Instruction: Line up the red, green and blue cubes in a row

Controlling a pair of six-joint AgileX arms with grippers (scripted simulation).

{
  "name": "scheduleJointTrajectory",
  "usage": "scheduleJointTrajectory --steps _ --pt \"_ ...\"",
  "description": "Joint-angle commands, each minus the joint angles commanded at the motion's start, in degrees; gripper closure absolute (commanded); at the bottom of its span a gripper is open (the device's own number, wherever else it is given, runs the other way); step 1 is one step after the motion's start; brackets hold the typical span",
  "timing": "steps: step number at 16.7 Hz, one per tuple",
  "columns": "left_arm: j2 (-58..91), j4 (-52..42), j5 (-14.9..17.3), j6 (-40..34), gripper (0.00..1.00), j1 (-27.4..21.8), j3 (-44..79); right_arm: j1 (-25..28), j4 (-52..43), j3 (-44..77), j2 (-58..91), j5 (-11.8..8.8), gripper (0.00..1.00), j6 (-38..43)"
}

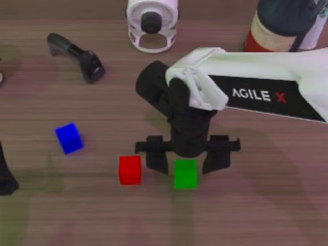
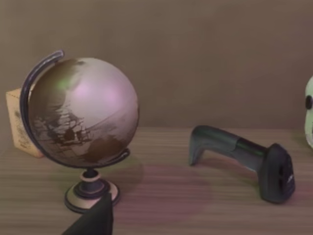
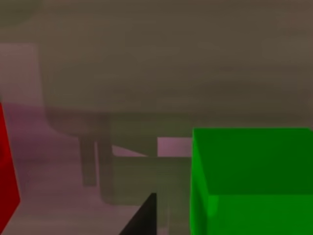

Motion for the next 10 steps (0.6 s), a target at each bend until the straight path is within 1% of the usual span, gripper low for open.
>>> scheduleJointTrajectory --steps 1,10 --pt "0.0 0.0 0.0 0.0 0.0 0.0 0.0 0.0 0.0 0.0 0.0 0.0 0.0 0.0" --pt "0.0 0.0 0.0 0.0 0.0 0.0 0.0 -0.07 -0.2 0.2 -0.06 0.0 0.0 -0.02"
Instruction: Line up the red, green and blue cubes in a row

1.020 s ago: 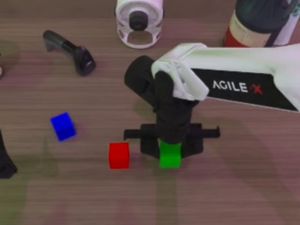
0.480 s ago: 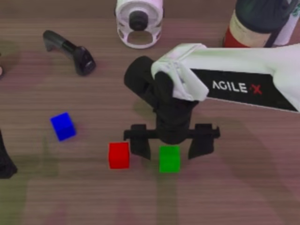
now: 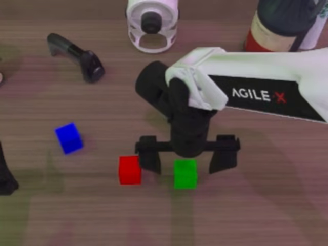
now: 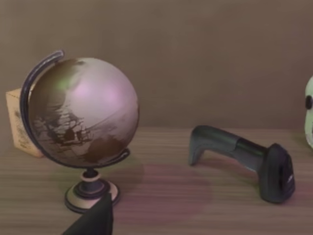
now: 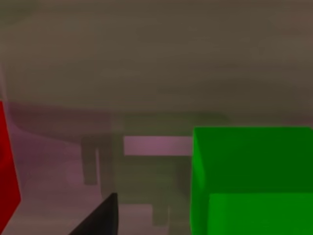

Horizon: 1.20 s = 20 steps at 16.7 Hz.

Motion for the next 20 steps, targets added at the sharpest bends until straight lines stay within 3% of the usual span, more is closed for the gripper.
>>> scheduleJointTrajectory --steps 7,14,20 --pt "0.0 0.0 0.0 0.0 0.0 0.0 0.0 0.48 -12.83 9.26 -3.1 -0.05 0.0 0.06" --pt "0.46 -0.31 0.02 0.25 0.0 -0.09 0.45 0.01 -13.38 9.58 -4.0 0.17 0.0 -0.35" --pt "13.88 -8.74 0.12 7.12 0.0 -1.98 12.86 -5.81 -5.55 -2.55 -19.92 4.4 0.0 -7.64"
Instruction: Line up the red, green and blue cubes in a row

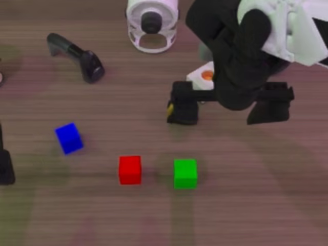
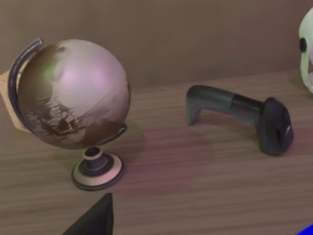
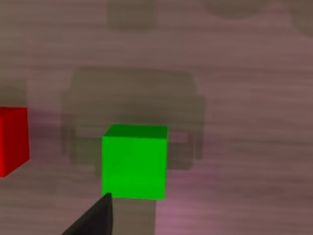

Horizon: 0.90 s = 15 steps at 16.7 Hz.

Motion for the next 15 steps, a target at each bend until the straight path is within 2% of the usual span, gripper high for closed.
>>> scheduleJointTrajectory --steps 4,8,11,15 --pt "18.71 -10.19 -0.1 8.12 0.0 -2.03 14.4 -7.57 9.97 -16.25 -21.84 3.28 0.0 -8.11" --pt "42.01 -22.33 -0.25 17.55 0.0 -4.46 30.47 -16.45 22.16 -36.86 -47.77 4.94 0.0 -17.24" --pt "59.13 -31.25 -0.36 24.38 0.0 -6.28 41.98 -22.74 31.59 -52.51 -65.9 4.58 0.0 -23.57" --pt "78.44 -42.0 -0.38 32.67 0.0 -8.56 56.34 -29.63 43.63 -70.4 -84.43 2.12 0.0 -30.23"
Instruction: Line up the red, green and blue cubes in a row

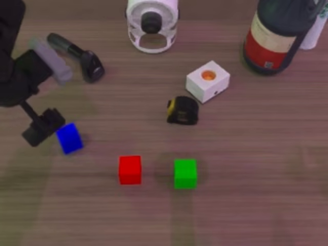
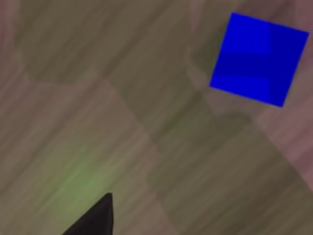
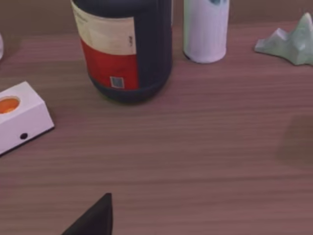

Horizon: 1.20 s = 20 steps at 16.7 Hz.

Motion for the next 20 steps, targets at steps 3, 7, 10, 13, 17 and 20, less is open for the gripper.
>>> scheduleJointTrajectory --steps 3,7,10,13,17,20 --pt "10.87 -6.07 0.09 4.88 0.0 -1.37 8.92 -3.92 8.23 -10.31 -10.28 -2.75 0.0 -3.51" --pt "20.69 -11.15 0.26 9.25 0.0 -2.6 17.27 -7.12 16.17 -18.73 -19.88 -6.09 0.0 -6.02" --pt "23.36 -12.54 0.35 10.53 0.0 -2.97 19.75 -7.97 18.54 -20.9 -22.22 -7.2 0.0 -6.61" --pt "23.36 -12.54 0.35 10.53 0.0 -2.97 19.75 -7.97 18.54 -20.9 -22.22 -7.2 0.0 -6.61" --pt "23.88 -11.6 0.34 10.64 0.0 -2.77 19.18 -7.97 18.54 -20.9 -22.22 -7.2 0.0 -6.61" --pt "25.85 -6.17 0.37 10.67 0.0 -2.84 15.89 -7.97 18.54 -20.9 -22.22 -7.2 0.0 -6.61"
